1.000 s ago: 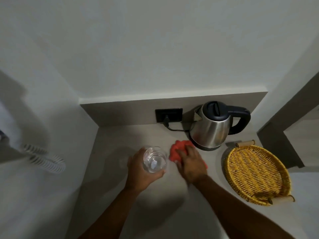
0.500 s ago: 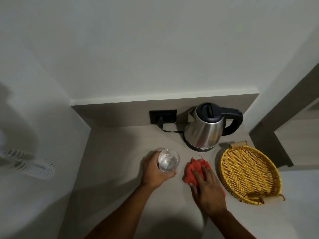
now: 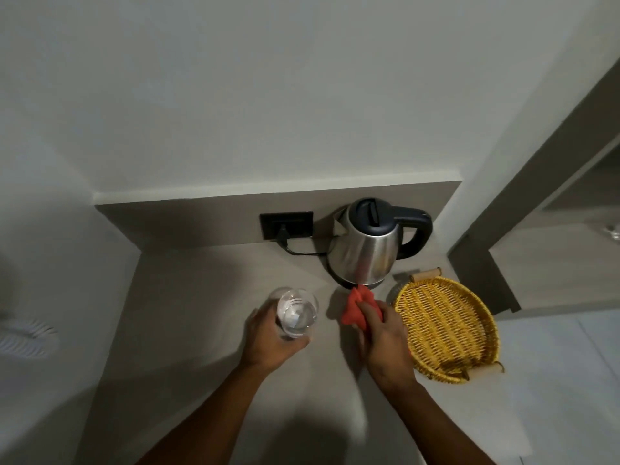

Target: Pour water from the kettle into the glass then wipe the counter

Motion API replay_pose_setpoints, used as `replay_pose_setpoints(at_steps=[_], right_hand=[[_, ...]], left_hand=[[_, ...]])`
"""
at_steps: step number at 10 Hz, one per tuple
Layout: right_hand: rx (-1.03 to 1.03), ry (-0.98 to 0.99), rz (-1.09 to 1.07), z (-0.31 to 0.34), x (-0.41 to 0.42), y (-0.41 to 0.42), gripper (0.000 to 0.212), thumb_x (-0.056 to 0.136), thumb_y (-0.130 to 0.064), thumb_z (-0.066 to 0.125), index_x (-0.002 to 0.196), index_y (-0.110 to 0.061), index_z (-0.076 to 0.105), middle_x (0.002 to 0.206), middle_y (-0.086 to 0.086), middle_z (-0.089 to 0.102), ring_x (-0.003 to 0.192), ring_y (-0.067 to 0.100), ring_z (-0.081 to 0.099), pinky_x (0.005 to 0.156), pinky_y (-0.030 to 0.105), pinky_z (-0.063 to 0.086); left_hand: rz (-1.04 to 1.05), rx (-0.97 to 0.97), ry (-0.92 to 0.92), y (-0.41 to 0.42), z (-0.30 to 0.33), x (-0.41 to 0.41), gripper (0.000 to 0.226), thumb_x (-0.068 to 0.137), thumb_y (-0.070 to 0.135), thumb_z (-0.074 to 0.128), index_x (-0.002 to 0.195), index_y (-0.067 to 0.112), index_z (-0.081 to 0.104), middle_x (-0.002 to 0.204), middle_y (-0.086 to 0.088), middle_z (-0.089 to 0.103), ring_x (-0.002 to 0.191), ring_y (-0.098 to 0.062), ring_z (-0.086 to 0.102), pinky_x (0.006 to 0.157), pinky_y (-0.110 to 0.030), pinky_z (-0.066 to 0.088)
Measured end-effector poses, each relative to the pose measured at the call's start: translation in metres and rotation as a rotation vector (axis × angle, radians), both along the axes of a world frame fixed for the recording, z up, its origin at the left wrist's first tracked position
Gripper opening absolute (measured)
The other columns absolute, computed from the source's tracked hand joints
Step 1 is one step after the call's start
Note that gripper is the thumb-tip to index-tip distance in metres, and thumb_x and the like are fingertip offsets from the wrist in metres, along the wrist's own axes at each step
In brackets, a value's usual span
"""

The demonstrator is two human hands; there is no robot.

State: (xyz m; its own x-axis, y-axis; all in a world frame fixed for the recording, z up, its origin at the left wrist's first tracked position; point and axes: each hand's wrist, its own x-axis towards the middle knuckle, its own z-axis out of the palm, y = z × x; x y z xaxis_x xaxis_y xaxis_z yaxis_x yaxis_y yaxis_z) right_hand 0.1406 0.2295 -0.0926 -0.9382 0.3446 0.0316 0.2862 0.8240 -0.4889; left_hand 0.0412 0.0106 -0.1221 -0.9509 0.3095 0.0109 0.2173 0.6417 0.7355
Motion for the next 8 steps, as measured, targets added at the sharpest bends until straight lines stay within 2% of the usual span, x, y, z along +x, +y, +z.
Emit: replay_pose_setpoints(at_steps=[1,2,3,4,6,7,8], right_hand=[[0.016,0.1,-0.176,0.01,0.005,0.024,0.052,0.091,-0.044,0.056,0.138,-0.028,0.046,0.136,0.013,0.048,0.118,0.032,0.047,0.096,0.049,0.045],[0.04,-0.009,-0.342,0.008,0.005,0.063,0.056,0.092,-0.048,0.054,0.142,-0.028,0.04,0.146,0.011,0.04,0.13,0.035,0.038,0.105,0.055,0.037],[0.02,-0.199,-0.341,-0.007,0.002,0.077,0.056,0.095,-0.046,0.049,0.145,-0.025,0.036,0.153,0.012,0.033,0.14,0.036,0.025,0.113,0.057,0.026],[0.013,-0.234,-0.315,-0.023,0.001,0.081,0.052,0.098,-0.045,0.042,0.146,-0.024,0.036,0.155,0.013,0.031,0.143,0.037,0.019,0.117,0.054,0.018],[0.003,-0.228,-0.274,-0.028,0.001,0.085,0.054,0.098,-0.048,0.038,0.146,-0.024,0.033,0.157,0.013,0.028,0.145,0.036,0.015,0.118,0.054,0.014],[0.002,-0.188,-0.268,-0.015,0.002,0.083,0.06,0.097,-0.052,0.037,0.148,-0.022,0.029,0.158,0.012,0.025,0.146,0.033,0.013,0.118,0.054,0.013],[0.027,-0.019,-0.192,0.003,-0.002,0.068,0.062,0.096,-0.055,0.034,0.147,-0.02,0.026,0.158,0.009,0.026,0.147,0.028,0.013,0.119,0.051,0.012]], left_hand=[[-0.06,-0.27,0.075,-0.02,-0.022,0.006,0.099,0.063,0.075,0.07,0.145,0.024,0.051,0.149,0.0,0.058,0.142,-0.024,0.051,0.12,-0.044,0.038],[-0.081,-0.525,0.134,-0.02,-0.035,0.016,0.106,0.078,0.089,0.039,0.152,0.013,0.043,0.162,-0.009,0.043,0.155,-0.028,0.031,0.123,-0.045,0.014],[-0.101,-0.595,0.166,-0.022,-0.036,0.016,0.105,0.083,0.088,0.029,0.154,0.012,0.039,0.165,-0.011,0.038,0.156,-0.03,0.028,0.123,-0.047,0.012],[-0.115,-0.648,0.168,-0.02,-0.036,0.016,0.103,0.083,0.086,0.029,0.153,0.011,0.042,0.164,-0.011,0.04,0.156,-0.03,0.029,0.122,-0.049,0.016],[-0.117,-0.664,0.137,-0.02,-0.035,0.018,0.103,0.08,0.084,0.035,0.153,0.011,0.045,0.165,-0.011,0.038,0.157,-0.031,0.027,0.124,-0.054,0.027],[-0.122,-0.634,0.05,-0.019,-0.021,0.015,0.113,0.074,0.088,0.036,0.159,0.014,0.031,0.169,-0.007,0.029,0.159,-0.028,0.02,0.128,-0.053,0.023],[-0.072,-0.463,0.074,-0.014,0.0,0.014,0.103,0.067,0.084,0.057,0.146,0.021,0.042,0.145,0.0,0.054,0.138,-0.026,0.049,0.113,-0.045,0.044]])
